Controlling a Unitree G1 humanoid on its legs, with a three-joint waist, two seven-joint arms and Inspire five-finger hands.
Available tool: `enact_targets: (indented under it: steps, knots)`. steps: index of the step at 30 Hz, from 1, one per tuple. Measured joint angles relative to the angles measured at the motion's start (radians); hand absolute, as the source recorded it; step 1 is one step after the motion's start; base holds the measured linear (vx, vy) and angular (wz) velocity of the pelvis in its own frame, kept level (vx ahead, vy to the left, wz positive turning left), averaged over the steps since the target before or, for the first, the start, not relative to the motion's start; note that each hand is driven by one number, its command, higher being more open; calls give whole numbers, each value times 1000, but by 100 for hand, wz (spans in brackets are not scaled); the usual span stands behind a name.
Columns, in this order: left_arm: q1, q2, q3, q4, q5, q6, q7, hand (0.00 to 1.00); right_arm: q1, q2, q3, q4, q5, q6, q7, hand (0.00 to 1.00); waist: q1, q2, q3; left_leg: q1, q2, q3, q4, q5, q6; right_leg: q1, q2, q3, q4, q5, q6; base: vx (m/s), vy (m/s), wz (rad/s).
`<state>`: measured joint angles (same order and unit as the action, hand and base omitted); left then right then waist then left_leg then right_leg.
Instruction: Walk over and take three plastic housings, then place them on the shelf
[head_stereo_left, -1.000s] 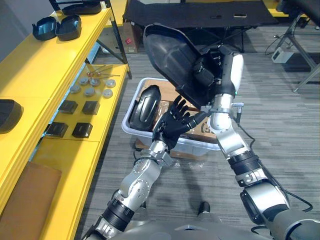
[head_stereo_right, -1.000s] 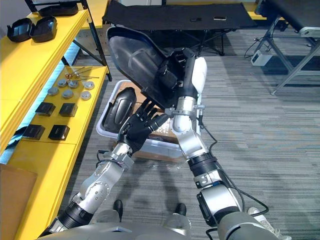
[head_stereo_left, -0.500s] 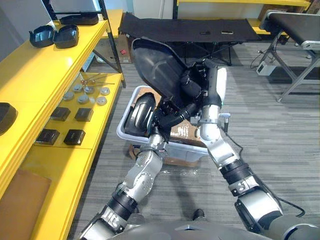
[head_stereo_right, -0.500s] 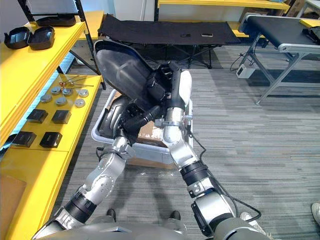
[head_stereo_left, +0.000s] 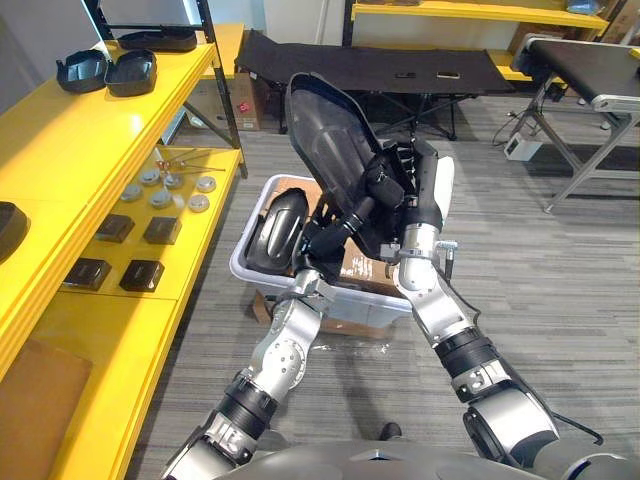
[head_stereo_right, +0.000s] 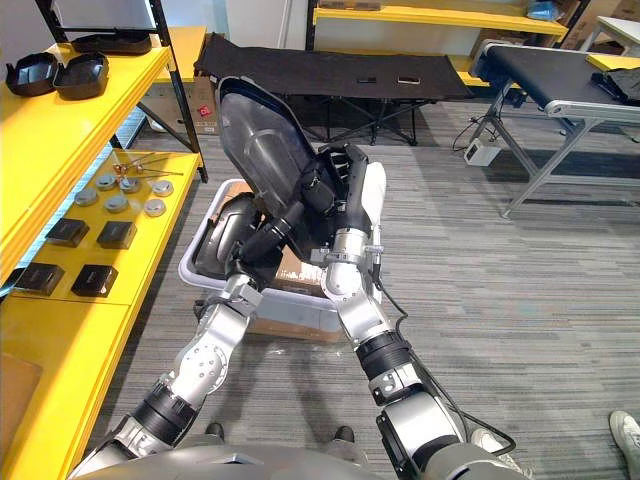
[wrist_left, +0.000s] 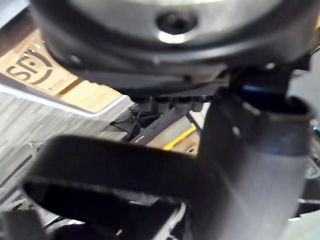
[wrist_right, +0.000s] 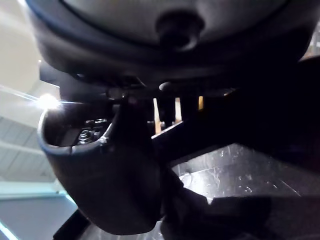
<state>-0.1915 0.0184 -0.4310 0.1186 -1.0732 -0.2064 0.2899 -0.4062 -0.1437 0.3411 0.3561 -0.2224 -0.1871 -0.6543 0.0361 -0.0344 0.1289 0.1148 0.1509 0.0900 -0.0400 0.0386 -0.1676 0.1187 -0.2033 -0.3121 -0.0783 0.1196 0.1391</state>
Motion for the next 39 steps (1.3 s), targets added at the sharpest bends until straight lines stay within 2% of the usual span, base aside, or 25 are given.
enact_targets:
  steps: [1, 5, 9, 15, 20, 25, 26, 29, 32, 35, 39]
  knots:
    - [-2, -13, 20, 0, -3, -22, 15, 0, 17, 2, 34, 1, 0, -5, 8, 0, -6, -7, -5, 0, 0, 0, 0, 0, 0, 0, 0, 0, 0, 0, 0, 0, 0, 0]
    - [-2, -8, 49, 21, -20, -58, 55, 0, 23, 36, 50, 1, 2, -25, 9, 0, -4, -19, -12, 0, -1, -2, 1, 0, 0, 2, -1, -2, 0, 0, 0, 0, 0, 1]
    - [-2, -7, 59, 21, -10, -57, 58, 0, 23, 42, 51, 1, 2, -47, 9, 0, 7, -28, -17, 0, -1, -4, 3, 0, 0, 4, -1, -3, 0, 0, 0, 0, 0, 0]
    - [-13, -3, 96, 41, 75, 59, 17, 0, 27, 40, 54, 1, 2, -72, 11, 0, 7, -30, -19, 0, -1, -4, 5, 0, 0, 4, -1, -3, 0, 0, 0, 0, 0, 0]
    - [-24, 42, 98, 76, 136, 72, -23, 0, 49, 40, 71, -1, 4, -84, 9, 0, -12, -29, -19, -1, -1, -3, 7, -2, -1, 3, -1, -1, -1, 0, 0, 0, 0, -1]
    - [-41, 69, 91, 89, 97, 77, -72, 0, 51, 34, 74, -20, 20, -84, 4, 0, -16, -26, -17, -4, 0, 4, 21, -12, -3, -3, -2, 7, -1, 1, -1, -1, 3, -8]
    - [-46, 71, 86, 89, 94, 74, -73, 0, 51, 29, 74, -25, 23, -84, 1, 100, -15, -24, -18, -4, 0, 9, 25, -16, -2, -4, -3, 12, -1, 1, -1, -6, 17, -9]
    - [-49, 71, 82, 89, 94, 51, -73, 0, 51, 24, 85, -47, 40, -87, -3, 100, -19, -21, -17, -8, 0, 13, 38, -24, -2, -6, -4, 16, -1, 1, -1, -4, 18, -6]
    - [-57, 71, 81, 88, 94, 32, -72, 0, 53, 20, 93, -63, 45, -129, 11, 100, -29, -14, -17, -19, -1, 11, 40, -24, -1, -14, -4, 15, -1, 1, -1, 0, 0, 0]
    - [-56, 72, 82, 73, 109, 33, -63, 0, 83, 19, 85, -128, 92, -143, 42, 100, -31, -1, -14, -20, -1, 13, 40, -26, -1, -14, -4, 15, -1, 1, -1, 0, 0, 0]
    - [-18, 67, 100, -60, 289, 41, 5, 0, 128, 20, 69, -230, 151, -149, 113, 100, -37, 9, -11, -21, -1, 19, 41, -31, -1, -20, -4, 15, -1, 1, -2, 0, 14, -3]
